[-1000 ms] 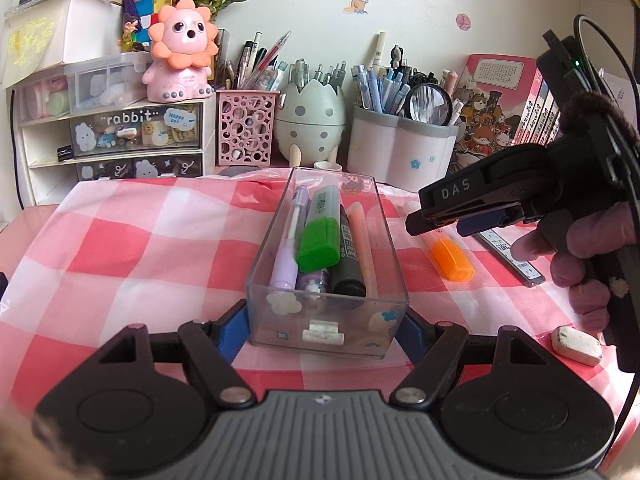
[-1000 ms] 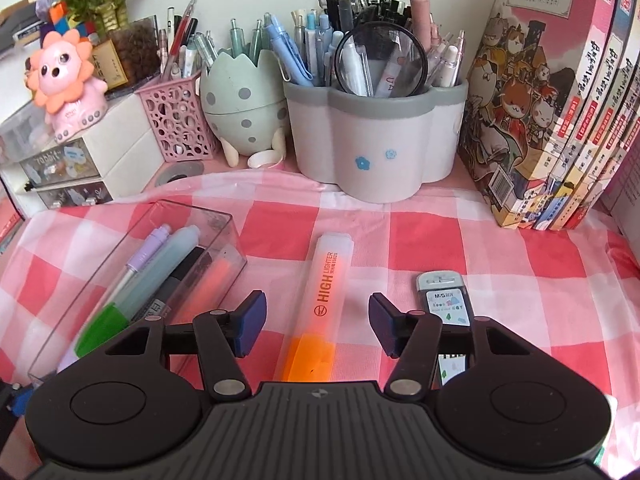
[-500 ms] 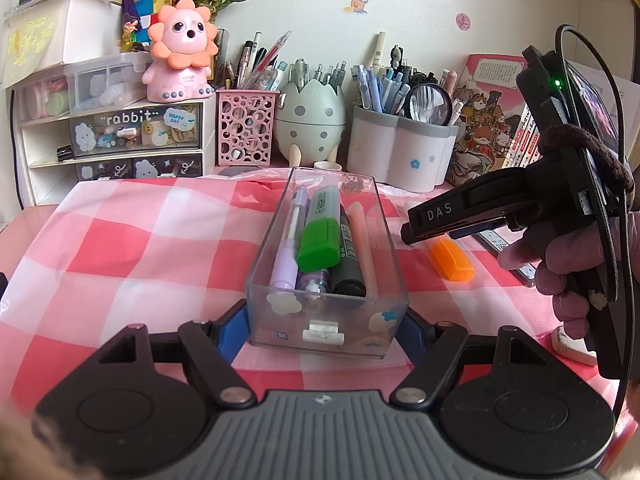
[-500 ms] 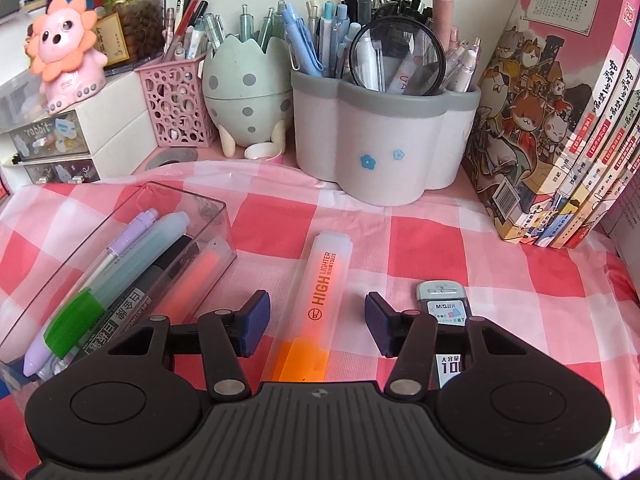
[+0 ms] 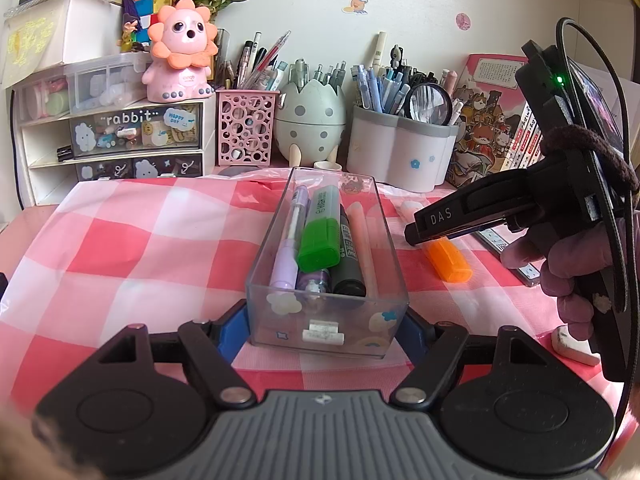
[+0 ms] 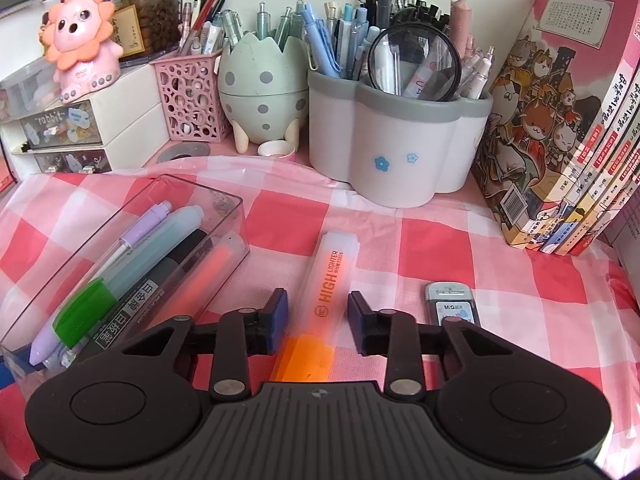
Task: Organize stationery
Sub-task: 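Move the right tool back and grasp the orange highlighter, then carry the orange highlighter into the clear tray and release it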
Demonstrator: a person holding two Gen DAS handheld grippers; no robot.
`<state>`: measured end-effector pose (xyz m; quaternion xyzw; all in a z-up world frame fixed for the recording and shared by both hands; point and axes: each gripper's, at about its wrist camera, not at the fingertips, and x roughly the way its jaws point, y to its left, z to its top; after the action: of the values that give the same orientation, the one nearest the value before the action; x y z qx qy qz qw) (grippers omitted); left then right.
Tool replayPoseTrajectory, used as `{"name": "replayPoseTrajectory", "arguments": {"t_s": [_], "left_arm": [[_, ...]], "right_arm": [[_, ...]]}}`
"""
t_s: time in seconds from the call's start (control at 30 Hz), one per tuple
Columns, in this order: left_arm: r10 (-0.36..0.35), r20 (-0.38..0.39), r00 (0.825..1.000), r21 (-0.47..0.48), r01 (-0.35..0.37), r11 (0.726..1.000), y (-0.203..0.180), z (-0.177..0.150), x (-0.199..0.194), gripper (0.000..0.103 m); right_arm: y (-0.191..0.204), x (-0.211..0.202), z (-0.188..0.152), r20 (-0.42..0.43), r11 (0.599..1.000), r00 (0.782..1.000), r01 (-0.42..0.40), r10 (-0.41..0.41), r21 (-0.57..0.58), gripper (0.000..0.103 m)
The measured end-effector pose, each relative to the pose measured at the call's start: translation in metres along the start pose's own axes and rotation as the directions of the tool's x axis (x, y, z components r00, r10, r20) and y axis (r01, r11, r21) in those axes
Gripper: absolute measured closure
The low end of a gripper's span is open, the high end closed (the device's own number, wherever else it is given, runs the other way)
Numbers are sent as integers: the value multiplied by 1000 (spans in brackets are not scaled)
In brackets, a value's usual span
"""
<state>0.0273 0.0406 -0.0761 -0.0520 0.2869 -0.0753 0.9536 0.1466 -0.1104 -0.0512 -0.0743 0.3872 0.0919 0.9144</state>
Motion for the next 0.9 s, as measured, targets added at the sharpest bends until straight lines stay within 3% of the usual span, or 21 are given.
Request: {"name": "replayPoseTrajectory", "arguments": {"t_s": [0.37,0.9], "left_arm": [[0,0,1000,0,0,1000,0,0,0,54],[0,0,1000,0,0,1000,0,0,0,54]], "right_arm": [[-1,-3,3,-43,998,999,-15,18,67,79],[-20,-18,10,-36,944,986,-144,162,298,80]]}}
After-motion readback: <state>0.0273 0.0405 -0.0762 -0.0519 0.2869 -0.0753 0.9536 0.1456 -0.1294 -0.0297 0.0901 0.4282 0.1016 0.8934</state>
